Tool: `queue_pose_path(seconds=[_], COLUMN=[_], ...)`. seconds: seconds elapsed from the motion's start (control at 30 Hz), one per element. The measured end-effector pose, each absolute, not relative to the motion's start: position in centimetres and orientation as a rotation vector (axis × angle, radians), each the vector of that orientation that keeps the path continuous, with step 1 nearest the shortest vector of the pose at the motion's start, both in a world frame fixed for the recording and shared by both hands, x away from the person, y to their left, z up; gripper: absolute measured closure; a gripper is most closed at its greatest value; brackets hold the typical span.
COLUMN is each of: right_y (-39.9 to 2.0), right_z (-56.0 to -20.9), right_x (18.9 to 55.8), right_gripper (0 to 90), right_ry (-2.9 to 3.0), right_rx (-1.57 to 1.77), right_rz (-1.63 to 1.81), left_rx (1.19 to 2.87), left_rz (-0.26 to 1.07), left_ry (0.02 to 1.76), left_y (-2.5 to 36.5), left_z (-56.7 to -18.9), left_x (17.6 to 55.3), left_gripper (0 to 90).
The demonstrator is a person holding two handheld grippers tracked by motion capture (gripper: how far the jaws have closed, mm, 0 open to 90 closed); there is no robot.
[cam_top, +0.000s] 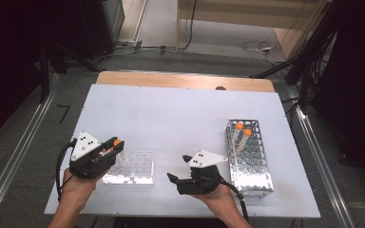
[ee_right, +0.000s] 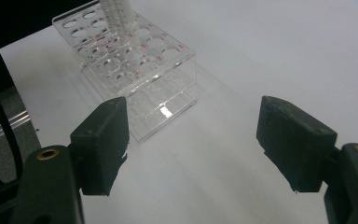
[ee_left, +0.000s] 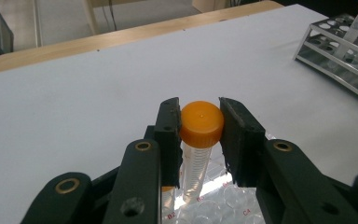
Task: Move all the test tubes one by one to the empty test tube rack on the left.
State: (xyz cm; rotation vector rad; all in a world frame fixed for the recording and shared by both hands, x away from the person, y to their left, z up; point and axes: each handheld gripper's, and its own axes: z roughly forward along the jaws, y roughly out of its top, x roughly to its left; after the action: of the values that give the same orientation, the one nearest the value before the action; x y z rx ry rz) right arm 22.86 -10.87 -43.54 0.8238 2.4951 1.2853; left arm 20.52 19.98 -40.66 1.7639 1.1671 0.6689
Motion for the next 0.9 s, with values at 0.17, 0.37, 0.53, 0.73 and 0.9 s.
queue_pose_path(seconds=[0.17, 0.37, 0.53, 0.73, 0.9], right_y=[-10.76, -10.75, -10.82, -10.81, -11.14], right_z=[-43.57, -43.63, -43.60, -43.57, -43.29], right_x=[22.87, 22.86, 22.88, 22.88, 22.94], right_gripper=[23.8, 23.8, 23.8, 23.8, 23.8], right_ry=[2.498, 2.501, 2.500, 2.494, 2.484], right_rx=[0.824, 0.826, 0.825, 0.821, 0.829], right_rz=[1.285, 1.281, 1.284, 1.287, 1.288], left_rx=[1.785, 1.801, 1.803, 1.786, 1.754], left_rz=[0.673, 0.653, 0.645, 0.648, 0.647], left_ry=[1.168, 1.166, 1.162, 1.162, 1.178], left_y=[19.80, 19.57, 19.51, 19.48, 19.62], left_z=[-41.00, -41.22, -41.18, -41.02, -40.90], left_x=[20.61, 20.70, 20.70, 20.60, 20.58], left_gripper=[69.8, 68.8, 63.0, 53.6, 41.9])
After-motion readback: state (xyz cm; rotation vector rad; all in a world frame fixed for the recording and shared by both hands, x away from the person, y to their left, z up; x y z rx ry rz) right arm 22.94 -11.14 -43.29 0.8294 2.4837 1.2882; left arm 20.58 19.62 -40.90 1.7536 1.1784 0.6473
